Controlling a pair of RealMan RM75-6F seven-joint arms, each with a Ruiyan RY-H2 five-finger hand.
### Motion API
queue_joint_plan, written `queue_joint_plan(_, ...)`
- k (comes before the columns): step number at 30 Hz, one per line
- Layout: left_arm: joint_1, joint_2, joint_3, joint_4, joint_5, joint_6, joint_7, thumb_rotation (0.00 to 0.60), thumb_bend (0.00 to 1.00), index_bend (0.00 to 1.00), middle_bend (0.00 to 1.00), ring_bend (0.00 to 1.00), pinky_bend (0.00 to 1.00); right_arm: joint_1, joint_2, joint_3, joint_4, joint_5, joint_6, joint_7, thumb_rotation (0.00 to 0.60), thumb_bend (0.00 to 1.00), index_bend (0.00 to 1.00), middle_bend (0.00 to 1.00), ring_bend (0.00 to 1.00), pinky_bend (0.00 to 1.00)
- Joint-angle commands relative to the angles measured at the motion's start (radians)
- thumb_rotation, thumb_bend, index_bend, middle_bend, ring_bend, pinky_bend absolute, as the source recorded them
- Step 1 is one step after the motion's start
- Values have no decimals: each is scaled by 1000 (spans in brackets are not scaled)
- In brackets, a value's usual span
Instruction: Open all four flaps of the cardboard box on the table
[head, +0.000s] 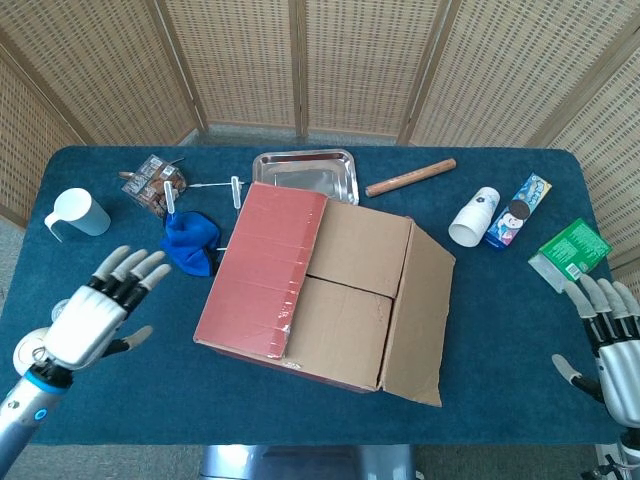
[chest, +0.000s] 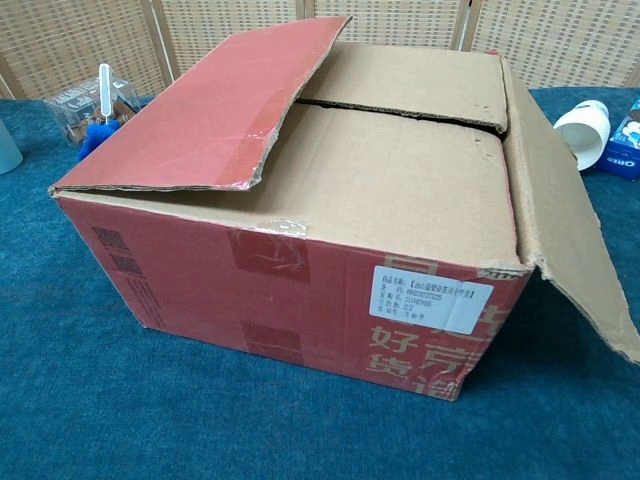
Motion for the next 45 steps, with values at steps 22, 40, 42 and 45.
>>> queue_joint_plan(22, -562, -47, -28, 305, 396, -120, -415, 446, 0, 192, 35, 0, 137, -54, -1, 49, 25, 35, 10, 77, 600, 145, 0, 0, 0, 0)
queue_joint_plan(40, -736, -45, -51, -45, 124, -582, -255, 323, 0, 259, 205, 68, 242, -67, 3, 72, 22, 32, 0, 98, 600, 156, 0, 0, 0, 0)
queue_joint_plan(42, -751, -64, -61, -57, 101, -613, -220, 321, 0, 262, 229, 75, 241, -68, 3, 74, 22, 31, -1, 100, 600, 157, 0, 0, 0, 0)
queue_joint_plan(45, -770, -85, -73, -67, 72, -649, -179, 314, 0, 275, 276, 90, 242, -70, 4, 76, 22, 29, 2, 105, 600, 158, 0, 0, 0, 0)
